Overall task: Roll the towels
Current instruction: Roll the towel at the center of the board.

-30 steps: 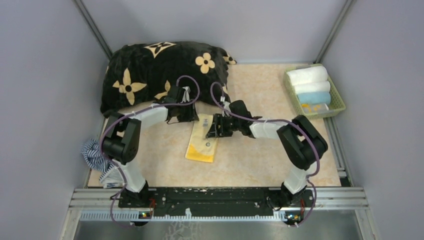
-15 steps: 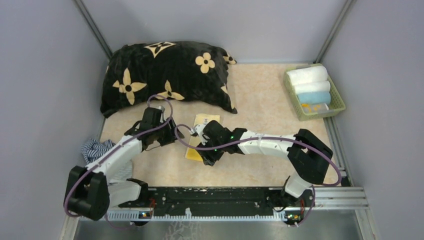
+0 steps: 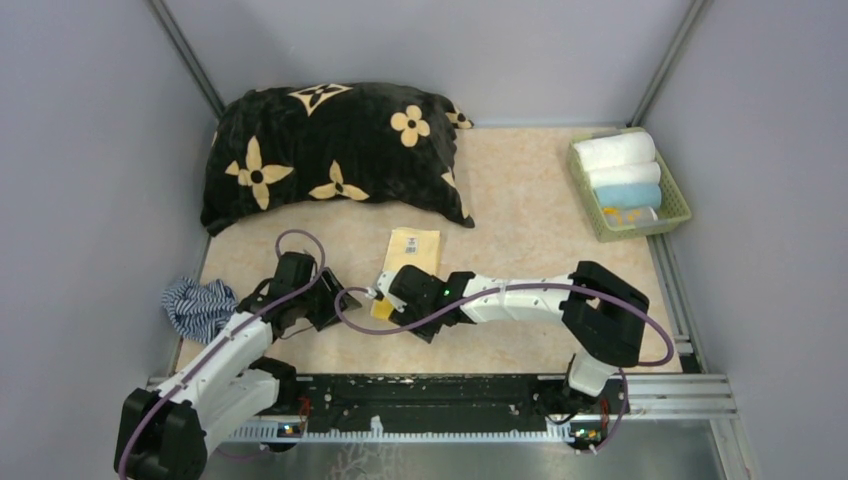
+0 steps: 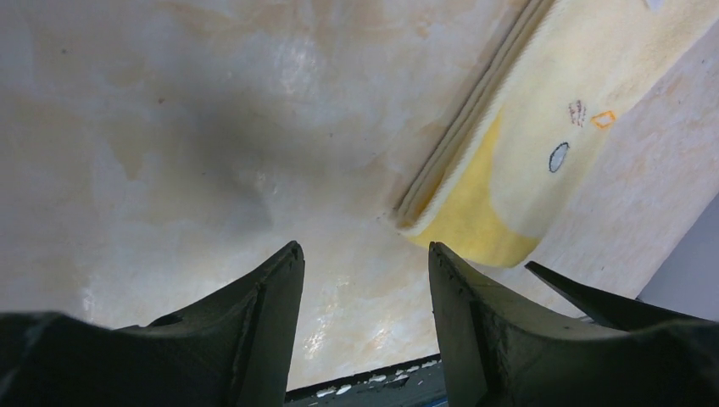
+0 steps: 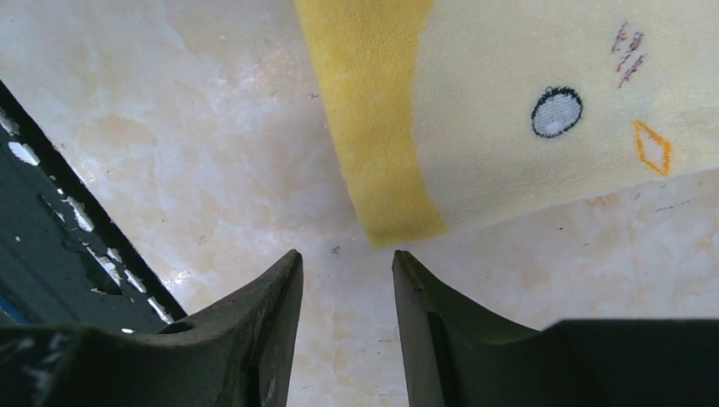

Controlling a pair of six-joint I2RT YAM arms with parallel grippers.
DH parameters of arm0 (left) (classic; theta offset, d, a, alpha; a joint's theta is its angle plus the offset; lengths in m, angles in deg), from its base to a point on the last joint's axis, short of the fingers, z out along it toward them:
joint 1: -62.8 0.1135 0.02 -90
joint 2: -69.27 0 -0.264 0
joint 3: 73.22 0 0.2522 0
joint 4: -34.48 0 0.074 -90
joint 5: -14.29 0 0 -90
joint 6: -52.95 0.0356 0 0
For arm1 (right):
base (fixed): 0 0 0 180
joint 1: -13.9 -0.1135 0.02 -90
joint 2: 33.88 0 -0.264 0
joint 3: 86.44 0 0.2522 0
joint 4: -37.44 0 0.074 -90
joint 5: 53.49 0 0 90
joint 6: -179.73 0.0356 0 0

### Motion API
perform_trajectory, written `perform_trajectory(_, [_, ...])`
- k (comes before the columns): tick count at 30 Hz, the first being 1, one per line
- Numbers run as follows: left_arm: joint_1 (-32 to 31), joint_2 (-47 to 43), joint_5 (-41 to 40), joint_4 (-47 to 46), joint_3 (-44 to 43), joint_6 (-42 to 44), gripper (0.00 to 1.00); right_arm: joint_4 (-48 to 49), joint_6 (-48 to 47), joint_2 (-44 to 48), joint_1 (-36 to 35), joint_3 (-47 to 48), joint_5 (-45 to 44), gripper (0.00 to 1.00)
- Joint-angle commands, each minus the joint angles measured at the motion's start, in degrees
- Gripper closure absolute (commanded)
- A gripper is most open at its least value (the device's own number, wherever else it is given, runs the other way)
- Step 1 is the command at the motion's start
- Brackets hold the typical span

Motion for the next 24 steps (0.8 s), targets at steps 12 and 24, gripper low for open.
perform_trajectory(12, [0.2,0.77,1.59,-1.28,2.46,-4.3,0.38,-0.27,-4.73,-7.01,-1.11,6.54,-4.22,0.57])
perform_trajectory(24, [0.18,3.0,2.55,-1.17,1.12,-4.66,0.36,-0.93,-2.26,-13.54,-1.03,6.98,-5.07,0.76])
